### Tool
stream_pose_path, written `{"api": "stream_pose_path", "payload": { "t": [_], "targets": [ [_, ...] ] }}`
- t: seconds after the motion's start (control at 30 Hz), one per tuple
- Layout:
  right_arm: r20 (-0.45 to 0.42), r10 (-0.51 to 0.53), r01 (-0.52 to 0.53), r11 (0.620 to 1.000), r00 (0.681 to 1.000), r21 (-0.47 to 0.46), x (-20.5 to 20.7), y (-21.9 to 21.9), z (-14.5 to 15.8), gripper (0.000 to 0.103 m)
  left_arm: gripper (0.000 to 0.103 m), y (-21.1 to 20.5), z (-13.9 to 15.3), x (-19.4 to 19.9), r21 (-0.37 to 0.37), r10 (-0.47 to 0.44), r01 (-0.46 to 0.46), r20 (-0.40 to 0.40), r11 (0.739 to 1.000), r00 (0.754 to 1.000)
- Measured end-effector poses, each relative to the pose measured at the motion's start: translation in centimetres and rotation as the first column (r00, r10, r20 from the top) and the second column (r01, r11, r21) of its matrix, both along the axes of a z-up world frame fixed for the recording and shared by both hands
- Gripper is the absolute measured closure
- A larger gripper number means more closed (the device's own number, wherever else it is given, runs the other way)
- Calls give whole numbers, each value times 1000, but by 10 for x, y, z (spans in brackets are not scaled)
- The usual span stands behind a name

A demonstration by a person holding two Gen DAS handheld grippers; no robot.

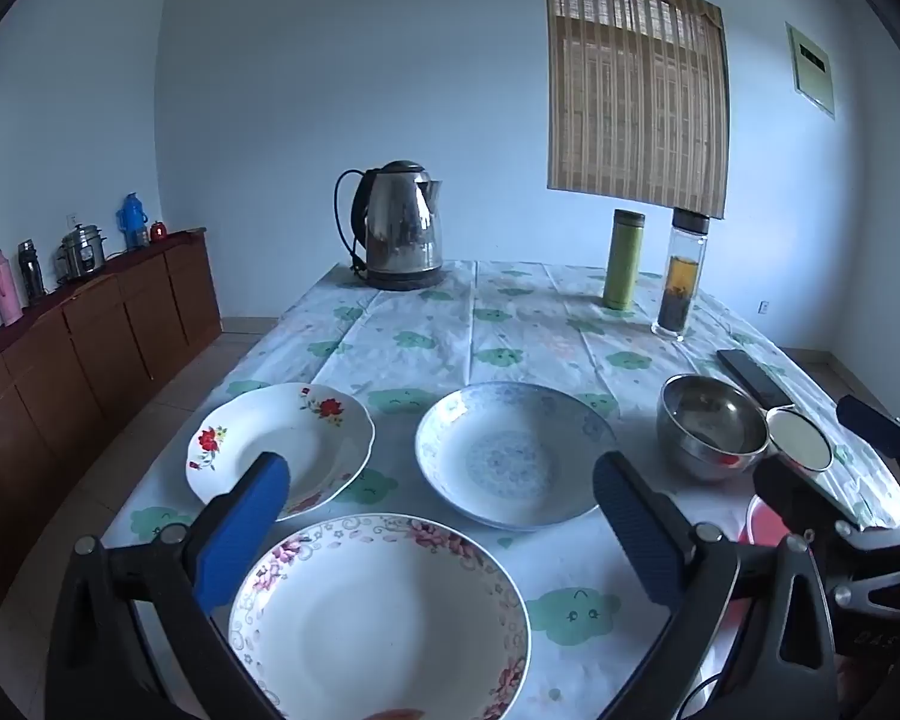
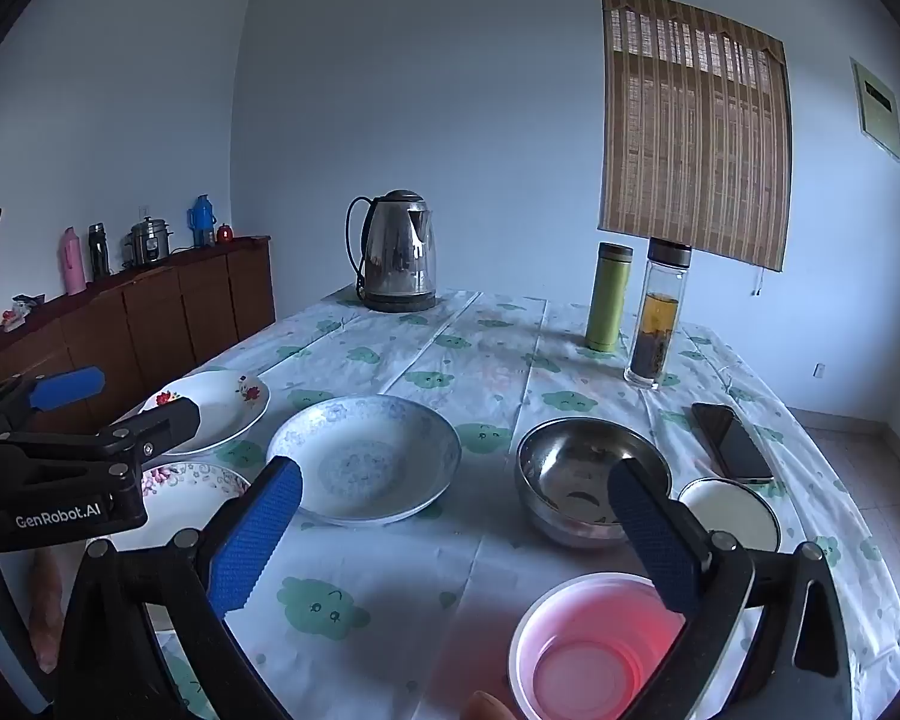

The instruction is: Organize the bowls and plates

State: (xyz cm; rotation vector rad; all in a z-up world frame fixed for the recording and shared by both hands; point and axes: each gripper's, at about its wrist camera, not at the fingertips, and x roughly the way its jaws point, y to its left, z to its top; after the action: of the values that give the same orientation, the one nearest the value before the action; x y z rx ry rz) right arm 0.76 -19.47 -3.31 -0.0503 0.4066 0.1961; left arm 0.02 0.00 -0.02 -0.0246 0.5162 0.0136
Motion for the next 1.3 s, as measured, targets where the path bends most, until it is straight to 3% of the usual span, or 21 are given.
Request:
{"api": "stream_pose_path", "payload": {
  "t": [1.3],
  "targets": [
    [-31, -9, 9, 1000, 999, -14, 6, 1, -9, 0, 0, 0, -1, -1, 7, 5, -5, 0, 1000, 1000]
  ]
}}
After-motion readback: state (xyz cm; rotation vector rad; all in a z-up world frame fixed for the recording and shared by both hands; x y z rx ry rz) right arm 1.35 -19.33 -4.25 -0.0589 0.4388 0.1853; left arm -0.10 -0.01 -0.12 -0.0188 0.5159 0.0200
